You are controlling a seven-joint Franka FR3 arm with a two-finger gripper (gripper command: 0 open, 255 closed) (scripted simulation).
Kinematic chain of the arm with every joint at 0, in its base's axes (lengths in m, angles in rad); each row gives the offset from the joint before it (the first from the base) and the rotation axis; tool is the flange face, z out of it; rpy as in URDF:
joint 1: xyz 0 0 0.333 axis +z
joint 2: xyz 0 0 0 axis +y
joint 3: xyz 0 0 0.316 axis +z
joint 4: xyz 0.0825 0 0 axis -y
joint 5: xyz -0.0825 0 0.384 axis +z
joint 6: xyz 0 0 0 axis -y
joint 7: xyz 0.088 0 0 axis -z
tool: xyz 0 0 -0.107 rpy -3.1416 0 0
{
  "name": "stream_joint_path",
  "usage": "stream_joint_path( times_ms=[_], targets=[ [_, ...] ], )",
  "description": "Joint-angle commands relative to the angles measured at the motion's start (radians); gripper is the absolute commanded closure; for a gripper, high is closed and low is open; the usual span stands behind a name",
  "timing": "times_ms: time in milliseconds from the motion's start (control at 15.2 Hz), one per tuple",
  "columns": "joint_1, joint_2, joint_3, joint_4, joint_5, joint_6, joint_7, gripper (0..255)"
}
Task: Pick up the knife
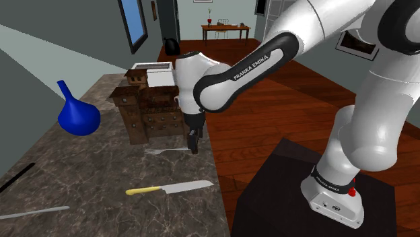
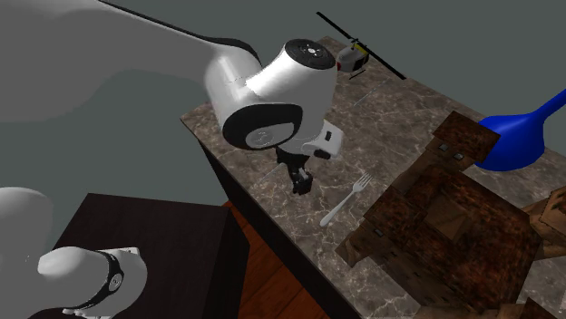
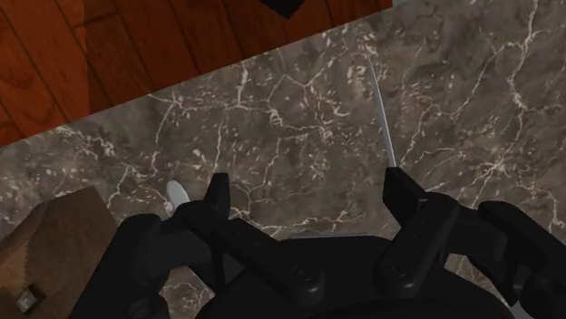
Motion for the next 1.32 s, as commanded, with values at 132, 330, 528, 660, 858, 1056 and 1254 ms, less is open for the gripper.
stream_joint_path(
  times_ms=[132,330,528,660,858,1056,1254],
  targets=[
    [0.032,0.117,0.028,0.069,-0.023,0.054,-0.021,0],
    [0.062,0.204,0.049,0.129,-0.046,0.085,-0.028,0],
    [0.095,0.289,0.066,0.193,-0.072,0.109,-0.035,0],
    [0.119,0.346,0.076,0.238,-0.091,0.121,-0.039,0],
    [0.139,0.395,0.081,0.270,-0.108,0.140,-0.042,0],
    [0.143,0.422,0.075,0.265,-0.117,0.171,-0.038,0],
    [0.148,0.450,0.069,0.262,-0.126,0.201,-0.034,0]
  ],
)
